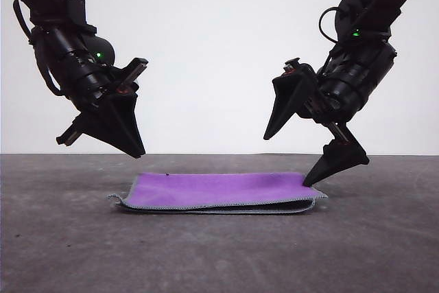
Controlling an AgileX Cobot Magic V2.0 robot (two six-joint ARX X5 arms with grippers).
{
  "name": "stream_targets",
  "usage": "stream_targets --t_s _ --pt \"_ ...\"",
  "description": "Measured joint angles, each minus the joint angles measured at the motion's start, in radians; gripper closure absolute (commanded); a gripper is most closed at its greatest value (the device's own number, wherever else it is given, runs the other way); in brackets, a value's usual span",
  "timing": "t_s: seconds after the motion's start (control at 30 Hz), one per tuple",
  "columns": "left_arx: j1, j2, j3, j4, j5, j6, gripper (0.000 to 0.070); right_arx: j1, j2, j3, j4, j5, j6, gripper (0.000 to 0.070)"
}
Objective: Fold clothes
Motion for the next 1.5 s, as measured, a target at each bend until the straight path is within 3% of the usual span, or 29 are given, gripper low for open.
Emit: stream_targets --t_s 0.03,0.13,0.2,0.37,0.63,0.8,1.07,1.33,1.5 --pt "0.002 0.000 0.000 -0.001 0.000 0.001 0.0647 -0.003 0.000 0.002 -0.002 0.008 -0.002 0.0006" --pt "0.006 -0.007 0.000 -0.004 0.000 0.003 0.0493 -0.018 0.000 0.024 -0.022 0.017 -0.004 0.0000" --pt "0.011 -0.026 0.000 -0.007 -0.002 0.006 0.0458 -0.030 0.000 0.050 -0.038 0.017 -0.005 0.0000" --pt "0.027 -0.104 0.002 -0.054 -0.056 0.019 0.0458 -0.052 -0.012 0.078 -0.088 0.033 -0.014 0.0000" --pt "0.059 -0.176 0.003 -0.129 -0.276 0.037 0.0456 -0.050 -0.138 0.076 -0.113 0.078 -0.031 0.0000" --pt "0.090 -0.244 0.003 -0.141 -0.362 0.037 0.0456 -0.048 -0.221 0.076 -0.113 0.207 -0.014 0.0000" --pt "0.135 -0.282 0.003 -0.131 -0.373 0.036 0.0456 -0.038 -0.431 0.069 -0.114 0.461 0.095 0.0000" --pt "0.140 -0.282 0.003 -0.107 -0.373 0.036 0.0456 0.020 -0.748 0.061 -0.114 0.586 0.143 0.0000" --pt "0.141 -0.282 0.003 -0.106 -0.373 0.036 0.0456 0.048 -0.918 -0.077 -0.111 0.616 0.152 0.0000"
